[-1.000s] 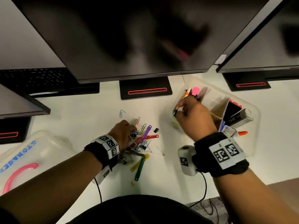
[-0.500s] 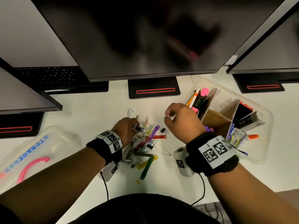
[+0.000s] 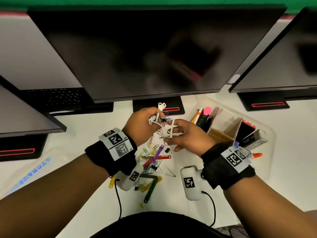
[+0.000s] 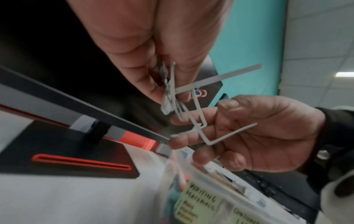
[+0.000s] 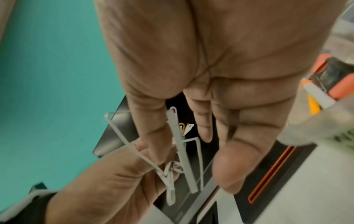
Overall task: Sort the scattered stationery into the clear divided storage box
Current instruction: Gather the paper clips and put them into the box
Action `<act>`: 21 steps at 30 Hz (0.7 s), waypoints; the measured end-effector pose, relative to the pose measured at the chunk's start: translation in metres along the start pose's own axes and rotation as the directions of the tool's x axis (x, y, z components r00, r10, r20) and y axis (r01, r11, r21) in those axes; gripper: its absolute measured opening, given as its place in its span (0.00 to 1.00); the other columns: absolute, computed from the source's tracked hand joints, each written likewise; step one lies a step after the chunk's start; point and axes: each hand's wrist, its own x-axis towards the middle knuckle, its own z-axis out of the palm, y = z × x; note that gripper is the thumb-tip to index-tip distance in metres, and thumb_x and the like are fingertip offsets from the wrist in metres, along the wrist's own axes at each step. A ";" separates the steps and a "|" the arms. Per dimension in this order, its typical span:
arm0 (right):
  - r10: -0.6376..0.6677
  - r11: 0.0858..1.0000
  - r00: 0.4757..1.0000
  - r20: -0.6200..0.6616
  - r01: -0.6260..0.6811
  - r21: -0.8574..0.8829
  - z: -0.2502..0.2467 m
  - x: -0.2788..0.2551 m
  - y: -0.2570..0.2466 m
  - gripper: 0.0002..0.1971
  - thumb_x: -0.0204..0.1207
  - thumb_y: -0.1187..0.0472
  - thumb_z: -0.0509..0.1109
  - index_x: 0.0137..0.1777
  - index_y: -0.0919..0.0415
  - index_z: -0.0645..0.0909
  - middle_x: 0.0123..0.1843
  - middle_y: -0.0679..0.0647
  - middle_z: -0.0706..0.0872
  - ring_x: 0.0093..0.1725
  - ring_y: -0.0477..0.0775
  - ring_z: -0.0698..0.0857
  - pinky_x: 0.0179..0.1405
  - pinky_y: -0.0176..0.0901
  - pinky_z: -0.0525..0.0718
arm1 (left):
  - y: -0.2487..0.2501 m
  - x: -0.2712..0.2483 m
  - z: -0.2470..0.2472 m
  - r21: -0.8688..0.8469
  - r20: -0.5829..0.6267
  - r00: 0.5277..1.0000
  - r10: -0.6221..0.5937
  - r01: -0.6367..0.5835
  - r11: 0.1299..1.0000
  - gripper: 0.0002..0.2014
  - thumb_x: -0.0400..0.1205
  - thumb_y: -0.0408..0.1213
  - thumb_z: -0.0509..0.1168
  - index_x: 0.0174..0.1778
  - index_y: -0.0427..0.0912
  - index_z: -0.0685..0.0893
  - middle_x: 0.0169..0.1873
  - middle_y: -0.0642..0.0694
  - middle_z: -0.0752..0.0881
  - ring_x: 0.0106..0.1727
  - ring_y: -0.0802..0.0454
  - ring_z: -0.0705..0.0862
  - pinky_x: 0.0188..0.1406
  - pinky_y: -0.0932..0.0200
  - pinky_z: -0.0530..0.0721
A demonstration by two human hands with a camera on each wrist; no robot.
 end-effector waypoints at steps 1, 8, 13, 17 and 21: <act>-0.013 0.999 1.000 -0.015 0.013 0.033 -0.006 -0.003 0.001 0.29 0.69 0.64 0.78 0.69 0.60 0.74 0.59 0.60 0.84 0.45 0.60 0.90 0.37 0.44 0.90 | 0.009 0.003 0.003 -0.001 0.008 1.000 0.017 -0.017 1.000 0.11 0.75 0.34 0.72 0.51 0.49 0.85 0.49 0.53 0.84 0.48 0.56 0.81 0.45 0.66 0.77; -0.005 0.999 0.933 -0.360 -0.013 -0.049 -0.091 -0.035 0.026 0.13 0.69 0.68 0.76 0.53 0.58 0.81 0.48 0.56 0.88 0.43 0.55 0.87 0.41 0.41 0.86 | 0.077 0.044 0.063 0.004 0.097 0.984 0.147 -0.148 0.989 0.12 0.74 0.37 0.73 0.53 0.48 0.86 0.50 0.49 0.88 0.46 0.55 0.80 0.39 0.70 0.71; 0.094 0.991 0.895 -0.435 -0.125 -0.041 -0.136 -0.048 0.049 0.14 0.68 0.73 0.75 0.51 0.62 0.81 0.47 0.60 0.89 0.43 0.62 0.88 0.48 0.53 0.88 | 0.105 0.069 0.122 0.052 0.216 0.971 0.105 -0.118 0.992 0.14 0.75 0.37 0.72 0.57 0.47 0.85 0.55 0.46 0.87 0.55 0.46 0.84 0.48 0.65 0.75; 0.150 0.988 0.890 -0.431 -0.115 0.108 -0.142 -0.043 0.057 0.13 0.73 0.75 0.68 0.54 0.62 0.76 0.45 0.66 0.87 0.34 0.61 0.87 0.32 0.47 0.89 | 0.115 0.090 0.145 0.123 0.208 0.975 0.074 -0.101 0.987 0.14 0.75 0.36 0.71 0.57 0.47 0.84 0.58 0.44 0.86 0.57 0.44 0.82 0.47 0.64 0.73; 0.257 0.954 0.882 -0.396 -0.167 0.247 -0.144 -0.033 0.058 0.11 0.76 0.76 0.62 0.55 0.65 0.73 0.36 0.67 0.84 0.31 0.62 0.85 0.39 0.53 0.88 | 0.112 0.103 0.153 0.197 0.228 0.973 0.022 -0.068 0.978 0.14 0.75 0.35 0.70 0.57 0.44 0.84 0.57 0.43 0.85 0.57 0.44 0.82 0.47 0.63 0.73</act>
